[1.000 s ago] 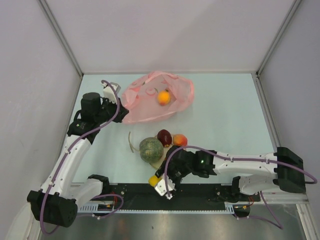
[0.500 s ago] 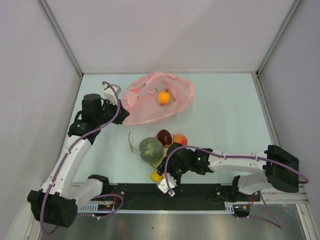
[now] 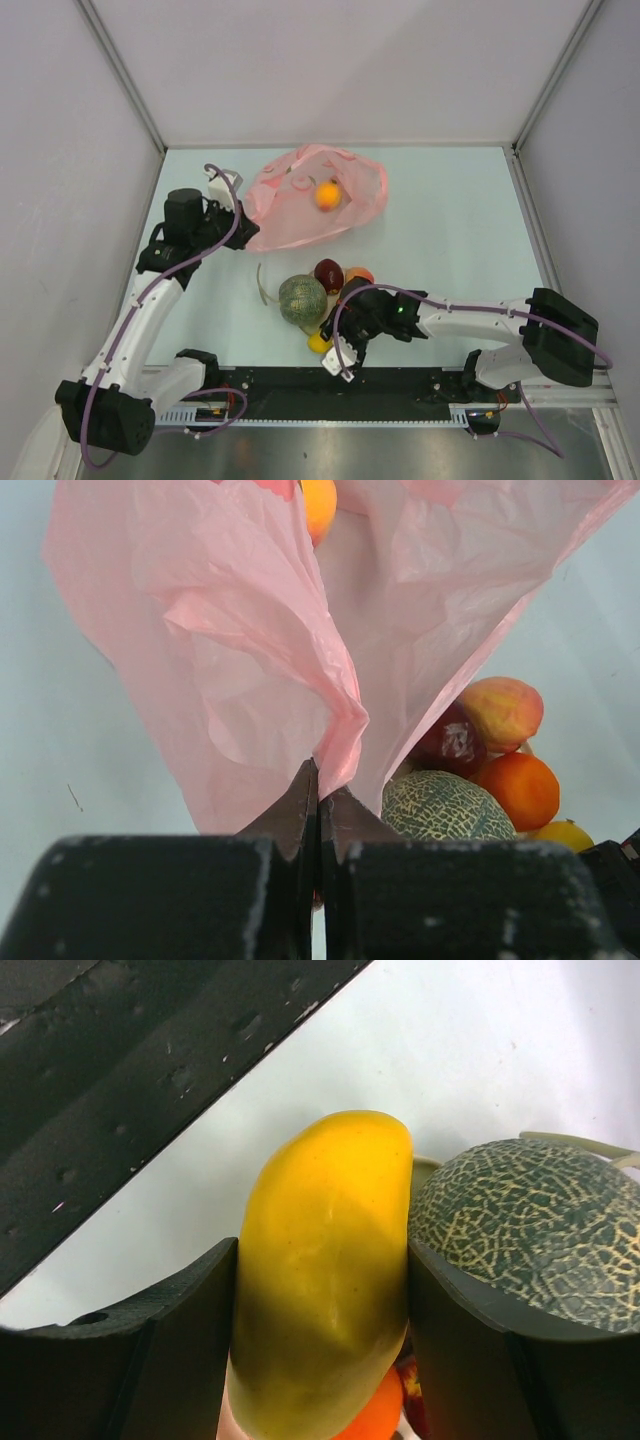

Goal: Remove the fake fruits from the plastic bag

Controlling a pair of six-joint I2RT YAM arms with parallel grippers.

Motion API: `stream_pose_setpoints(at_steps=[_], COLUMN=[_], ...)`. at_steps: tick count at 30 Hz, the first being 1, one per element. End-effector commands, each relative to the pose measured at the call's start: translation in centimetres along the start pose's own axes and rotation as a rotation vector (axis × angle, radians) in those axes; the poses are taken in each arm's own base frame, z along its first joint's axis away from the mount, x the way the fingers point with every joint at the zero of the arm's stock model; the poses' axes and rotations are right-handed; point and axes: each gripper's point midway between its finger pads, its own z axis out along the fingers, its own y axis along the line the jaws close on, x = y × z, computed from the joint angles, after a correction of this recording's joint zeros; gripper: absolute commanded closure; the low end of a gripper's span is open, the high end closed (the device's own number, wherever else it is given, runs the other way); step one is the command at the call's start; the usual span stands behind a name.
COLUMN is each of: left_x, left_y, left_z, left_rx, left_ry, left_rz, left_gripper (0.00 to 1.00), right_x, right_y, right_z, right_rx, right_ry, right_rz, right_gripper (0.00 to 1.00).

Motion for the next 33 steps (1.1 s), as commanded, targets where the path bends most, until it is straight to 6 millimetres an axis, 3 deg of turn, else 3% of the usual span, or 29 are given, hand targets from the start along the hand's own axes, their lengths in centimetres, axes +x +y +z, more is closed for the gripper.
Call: stream_pose_setpoints(at_steps=[1, 6, 7, 10, 15, 22, 33], left_x=[-0.6, -0.3, -0.3, -0.3, -0.3, 0.0, -0.2], left_y=[-0.4, -0.5, -0.6, -0.6, -0.7, -0.9, -0.9], left_z=[-0.4, -0.3, -0.3, -0.4, -0.5, -0.6, -0.5], left_rx=[0.019, 0.024, 0.027, 0.029, 0.029, 0.037, 0.039], left_ry=[-0.038, -0.033, -0.033, -0.037, -0.043, -0.043, -0.043], left_rz=[-0.011, -0.022, -0.022, -0.023, -0.025, -0.028, -0.033], left_gripper=[0.99, 0.99, 0.99, 0.99, 0.99, 0.99, 0.99], right_x=[0.4, 1.3, 1.4, 1.2, 1.3, 2.2, -1.0], right_y=[-0.1, -0.1, -0.1, -0.6, -1.0, 0.0, -0.8], right_z=[0.3, 0.6, 0.6, 0.4, 0.1, -0.4, -1.0], right_rx=[0.016, 0.041, 0.045, 0.076, 0.108, 0.094, 0.145], right_ry=[-0.001, 0.028, 0.033, 0.028, 0.056, 0.117, 0.092], right_rz=[-0.029, 0.015, 0.025, 0.063, 0.134, 0.182, 0.149], right_gripper=[1.0, 0.97, 0.86, 0.68, 0.61, 0.18, 0.09])
